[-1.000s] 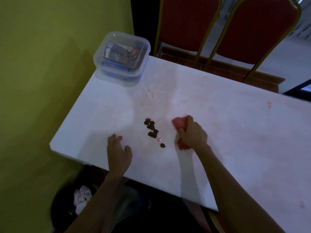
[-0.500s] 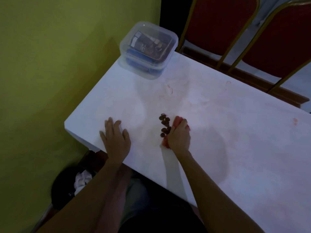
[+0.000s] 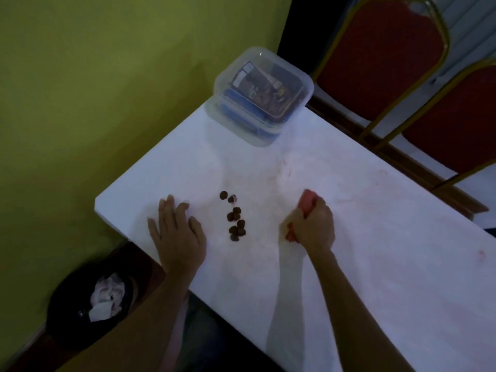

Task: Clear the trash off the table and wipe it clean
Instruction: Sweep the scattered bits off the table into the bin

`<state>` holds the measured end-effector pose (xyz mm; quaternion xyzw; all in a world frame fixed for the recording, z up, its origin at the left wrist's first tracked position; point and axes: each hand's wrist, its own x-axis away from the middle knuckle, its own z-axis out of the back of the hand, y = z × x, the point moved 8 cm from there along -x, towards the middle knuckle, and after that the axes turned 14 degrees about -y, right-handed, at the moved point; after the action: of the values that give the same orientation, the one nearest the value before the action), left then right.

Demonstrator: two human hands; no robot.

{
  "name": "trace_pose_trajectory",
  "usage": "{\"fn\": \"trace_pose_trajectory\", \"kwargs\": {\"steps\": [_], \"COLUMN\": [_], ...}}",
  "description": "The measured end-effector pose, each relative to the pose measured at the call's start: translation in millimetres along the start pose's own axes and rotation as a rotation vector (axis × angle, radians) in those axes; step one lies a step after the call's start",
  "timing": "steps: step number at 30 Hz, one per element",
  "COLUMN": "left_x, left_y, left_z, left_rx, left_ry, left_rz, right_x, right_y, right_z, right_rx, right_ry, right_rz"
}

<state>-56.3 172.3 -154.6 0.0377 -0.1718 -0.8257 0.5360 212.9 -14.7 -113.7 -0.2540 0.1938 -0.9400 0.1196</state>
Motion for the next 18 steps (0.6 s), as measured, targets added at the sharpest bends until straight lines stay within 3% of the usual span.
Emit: {"fn": "trace_pose_trajectory", "kwargs": {"steps": [2,6,8,11,14,16,18], "left_x": [2,2,2,-1,-2,-2,-2], "left_y": [1,2,3,4,4,1,0], "left_z": [2,4,5,7,4,2,1], "left_rx": [-0.001,-0.022,-0.012,-0.002,-0.003,-0.001,-0.008], "left_ry": [0.028,0.059,0.049,0.028,0.005,-0.011,-0.009], "left_rz": [-0.012,-0.038,-0.019,0.010,0.027,0.036,0.039], "right_x": [11,48,48,5,-61,-86,-89], "right_y": [-34,-109,-125,-110,-70,-51,-54], "right_z": [-30,-105,-101,-40,24,32,16], "right_rx": [0.052,0.088,0.226,0.210,0.246,0.258,0.195], "right_ry": [-0.066,-0.376,-0.443,-0.281,-0.063,-0.031,-0.031], "right_rz": [0.067,0.363,0.461,0.441,0.256,0.124,0.104]}}
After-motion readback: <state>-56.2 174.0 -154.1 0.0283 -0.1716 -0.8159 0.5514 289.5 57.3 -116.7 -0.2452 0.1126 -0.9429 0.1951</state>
